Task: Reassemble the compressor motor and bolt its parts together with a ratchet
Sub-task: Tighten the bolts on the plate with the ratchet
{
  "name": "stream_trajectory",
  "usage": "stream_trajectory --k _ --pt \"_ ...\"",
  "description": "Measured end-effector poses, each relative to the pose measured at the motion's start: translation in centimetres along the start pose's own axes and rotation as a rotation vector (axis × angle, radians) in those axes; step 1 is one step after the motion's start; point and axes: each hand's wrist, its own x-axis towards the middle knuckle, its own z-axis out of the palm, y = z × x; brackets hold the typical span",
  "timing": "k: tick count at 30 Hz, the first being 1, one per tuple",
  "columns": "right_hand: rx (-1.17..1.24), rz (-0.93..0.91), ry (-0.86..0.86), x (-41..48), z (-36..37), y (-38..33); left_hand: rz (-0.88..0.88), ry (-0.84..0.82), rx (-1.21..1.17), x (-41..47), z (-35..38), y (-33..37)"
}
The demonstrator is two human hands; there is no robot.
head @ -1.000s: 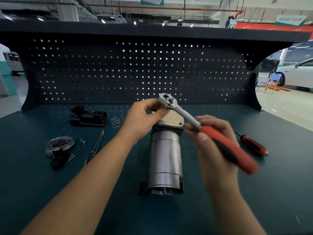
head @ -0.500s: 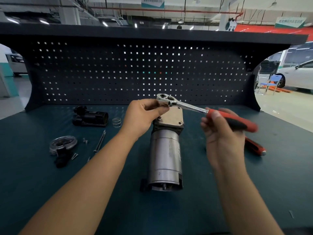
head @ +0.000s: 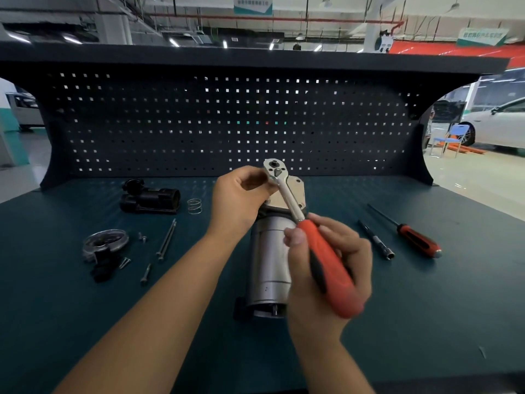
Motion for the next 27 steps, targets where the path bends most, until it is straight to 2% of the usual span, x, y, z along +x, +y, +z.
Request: stream_trajectory --k 2,5,7,9,11,14,17,20,22,27 --pt "0.094 0.175 0.051 2.3 -1.2 0.4 -0.012 -0.033 -0.015 0.3 -0.4 0.0" --pt "0.395 0.625 0.064 7.2 -2.9 1.7 -0.034 -0.116 -0.026 0.8 -0.6 0.2" --pt "0.509 0.828 0.058 8.8 -3.6 2.2 -0.048 -0.154 -0.031 0.9 -0.5 0.2" --pt "0.53 0.806 0.025 7.9 -3.7 2.3 -0.038 -0.153 -0.045 0.8 -0.5 0.0" --pt "0.493 0.638 -0.023 5.3 -3.5 1.5 -0.03 -0.103 -0.102 0.5 -0.4 -0.2" --pt "0.231 0.335 -0.057 1.0 -2.6 -0.2 -0.02 -0.017 -0.153 0.0 0.1 -0.4" --pt "0.057 0.202 -0.075 -0.6 -1.3 -1.1 -0.004 0.008 -0.083 -0.2 0.1 -0.2" --pt "0.076 0.237 -0.061 1.2 -1.7 -0.9 -0.012 0.011 -0.036 0.0 -0.1 -0.1" --pt "0.174 0.305 -0.083 3.5 -2.4 -0.2 -0.005 -0.023 0.005 0.2 0.0 0.0" --pt "0.468 0.614 -0.208 9.5 -3.5 2.4 -0.005 -0.06 0.015 0.5 -0.3 0.1"
